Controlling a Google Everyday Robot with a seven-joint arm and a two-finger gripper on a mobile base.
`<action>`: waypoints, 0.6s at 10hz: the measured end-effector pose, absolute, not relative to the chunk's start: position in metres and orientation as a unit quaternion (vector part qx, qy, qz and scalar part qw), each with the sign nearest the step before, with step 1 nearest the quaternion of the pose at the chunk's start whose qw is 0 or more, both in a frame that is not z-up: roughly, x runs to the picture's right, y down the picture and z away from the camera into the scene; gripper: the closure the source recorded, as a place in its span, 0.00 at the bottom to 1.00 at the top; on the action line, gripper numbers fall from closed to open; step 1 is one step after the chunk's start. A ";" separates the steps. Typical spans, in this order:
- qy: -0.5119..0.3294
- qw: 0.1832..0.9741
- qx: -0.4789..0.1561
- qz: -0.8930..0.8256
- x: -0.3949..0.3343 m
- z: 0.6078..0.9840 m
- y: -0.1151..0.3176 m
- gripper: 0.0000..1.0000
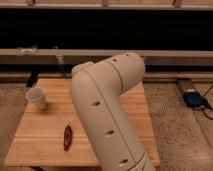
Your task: Wipe the white sponge on the table
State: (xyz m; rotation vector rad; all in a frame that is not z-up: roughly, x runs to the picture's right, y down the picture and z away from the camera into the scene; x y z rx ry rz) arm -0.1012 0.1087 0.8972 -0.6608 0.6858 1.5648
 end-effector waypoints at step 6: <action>0.324 0.588 -0.269 0.691 -0.073 0.875 0.124 0.98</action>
